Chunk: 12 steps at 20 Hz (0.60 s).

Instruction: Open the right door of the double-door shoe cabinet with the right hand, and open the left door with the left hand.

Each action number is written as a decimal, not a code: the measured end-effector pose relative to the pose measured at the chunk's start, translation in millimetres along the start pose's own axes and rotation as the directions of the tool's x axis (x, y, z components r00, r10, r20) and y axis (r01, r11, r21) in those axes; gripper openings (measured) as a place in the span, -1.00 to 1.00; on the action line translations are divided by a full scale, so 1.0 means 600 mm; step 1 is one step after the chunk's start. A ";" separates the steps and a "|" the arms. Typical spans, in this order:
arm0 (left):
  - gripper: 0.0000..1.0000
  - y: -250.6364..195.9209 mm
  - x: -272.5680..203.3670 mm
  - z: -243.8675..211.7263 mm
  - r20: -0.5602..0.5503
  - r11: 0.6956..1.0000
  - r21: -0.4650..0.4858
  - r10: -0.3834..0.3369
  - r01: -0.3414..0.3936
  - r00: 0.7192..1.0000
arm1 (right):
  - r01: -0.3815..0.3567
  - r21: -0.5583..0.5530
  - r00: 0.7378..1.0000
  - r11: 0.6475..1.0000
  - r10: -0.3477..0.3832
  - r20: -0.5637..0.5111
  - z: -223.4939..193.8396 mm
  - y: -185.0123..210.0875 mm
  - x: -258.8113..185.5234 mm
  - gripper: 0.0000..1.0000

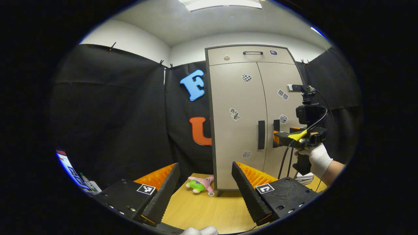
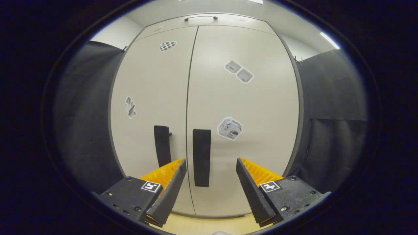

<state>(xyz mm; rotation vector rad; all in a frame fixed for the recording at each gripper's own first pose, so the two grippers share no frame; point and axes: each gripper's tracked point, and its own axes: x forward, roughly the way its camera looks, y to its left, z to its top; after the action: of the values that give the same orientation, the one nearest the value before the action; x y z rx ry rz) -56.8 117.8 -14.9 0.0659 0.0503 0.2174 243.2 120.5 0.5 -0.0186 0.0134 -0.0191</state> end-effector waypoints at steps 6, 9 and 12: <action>0.92 0.014 -0.004 0.004 0.006 0.999 0.013 0.039 -0.039 0.999 | -0.019 0.026 0.998 0.999 0.020 -0.052 -0.010 0.011 0.050 0.48; 0.92 0.015 -0.002 0.002 0.004 0.999 0.002 0.038 -0.038 0.999 | -0.060 0.037 0.995 0.998 0.062 -0.072 -0.019 0.028 0.060 -0.02; 0.92 0.019 0.002 -0.001 -0.004 0.999 -0.013 0.044 -0.044 0.999 | -0.057 0.036 0.995 0.998 0.060 -0.076 -0.024 0.029 0.064 -0.31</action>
<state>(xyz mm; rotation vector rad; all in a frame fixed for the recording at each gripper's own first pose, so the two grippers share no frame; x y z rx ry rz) -58.3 129.4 -14.5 0.0541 0.0509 0.2618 281.7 137.0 -14.5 0.0163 0.0907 0.0386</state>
